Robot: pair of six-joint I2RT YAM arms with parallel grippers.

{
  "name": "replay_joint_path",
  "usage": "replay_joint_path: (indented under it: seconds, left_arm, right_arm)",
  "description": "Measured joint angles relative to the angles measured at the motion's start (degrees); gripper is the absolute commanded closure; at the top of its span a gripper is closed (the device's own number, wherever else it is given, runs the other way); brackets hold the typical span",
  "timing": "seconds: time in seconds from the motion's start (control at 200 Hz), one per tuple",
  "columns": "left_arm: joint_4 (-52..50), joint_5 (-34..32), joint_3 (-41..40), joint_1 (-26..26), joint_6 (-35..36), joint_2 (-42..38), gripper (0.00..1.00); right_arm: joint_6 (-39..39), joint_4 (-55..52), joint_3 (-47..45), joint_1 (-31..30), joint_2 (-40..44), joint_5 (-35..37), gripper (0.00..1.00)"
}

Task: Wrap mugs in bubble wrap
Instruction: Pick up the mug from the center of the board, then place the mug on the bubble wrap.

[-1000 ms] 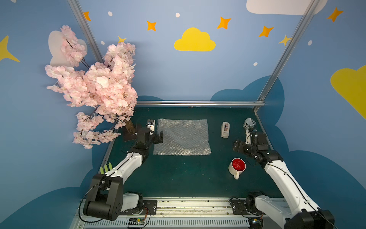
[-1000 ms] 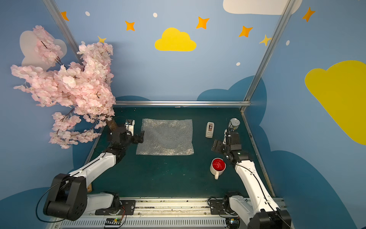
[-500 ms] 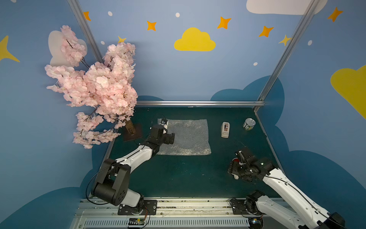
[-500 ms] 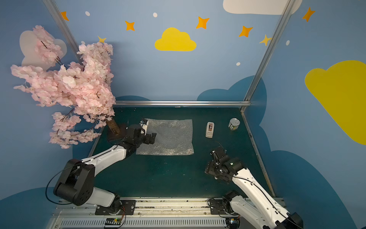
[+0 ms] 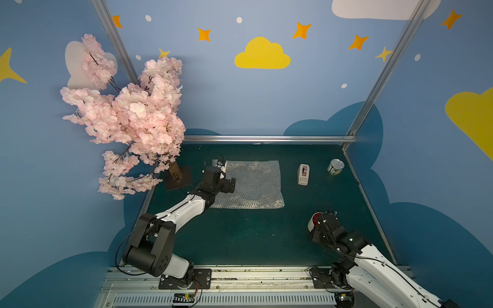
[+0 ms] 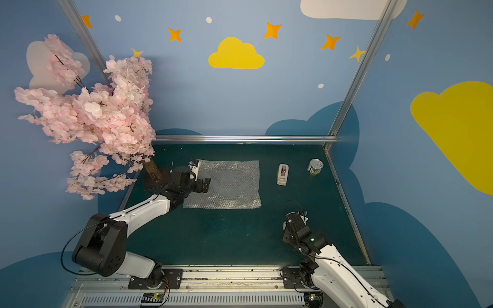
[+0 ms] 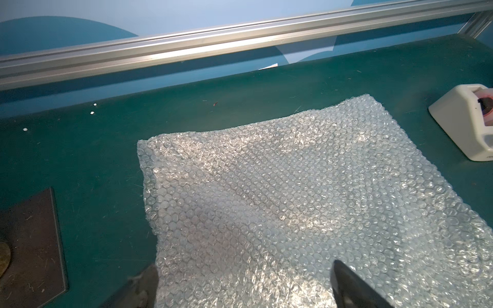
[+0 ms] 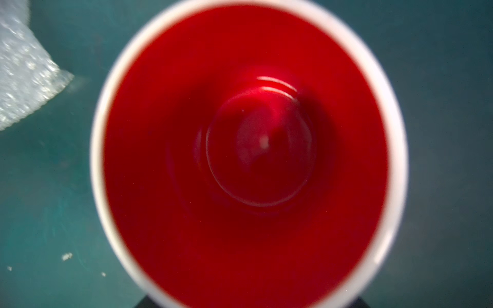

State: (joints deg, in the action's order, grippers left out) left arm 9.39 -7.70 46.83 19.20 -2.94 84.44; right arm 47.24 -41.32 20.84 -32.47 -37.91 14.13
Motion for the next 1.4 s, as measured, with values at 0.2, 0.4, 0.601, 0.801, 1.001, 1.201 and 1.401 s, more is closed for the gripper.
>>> replay_joint_path:
  seconds: [0.2, 0.4, 0.601, 0.801, 1.001, 1.201, 1.401]
  left_arm:
    - [0.0, -0.1, 0.0, 0.0, 0.0, 0.0, 0.00]
    - [0.0, -0.6, 0.0, 0.0, -0.6, 0.1, 0.00]
    - [-3.0, -1.2, 0.0, 0.0, -3.8, 0.1, 0.00]
    - [-11.1, -2.2, 0.0, 0.0, -10.4, -0.6, 0.00]
    - [-17.2, -3.8, -0.8, -0.3, -16.5, -4.9, 0.00]
    - [-21.2, -4.0, -1.6, -1.8, -21.1, -6.6, 0.00]
    - [-23.1, -3.8, -1.6, -2.6, -23.5, -6.6, 0.00]
  right_arm:
    - [-1.5, 3.3, -1.7, 0.2, 1.9, 1.4, 1.00]
    - [-3.5, 4.0, -1.6, 0.2, 1.3, 0.9, 1.00]
    - [-8.9, 5.1, 3.9, 0.9, -4.9, -3.3, 1.00]
    - [-17.2, 11.8, 15.8, 0.7, -18.3, -11.1, 1.00]
    - [-24.9, 17.6, 30.4, -2.1, -36.0, -18.9, 1.00]
    - [-31.0, 19.0, 44.5, -5.0, -52.8, -23.6, 1.00]
    - [-34.4, 20.2, 53.8, -6.0, -64.5, -24.5, 1.00]
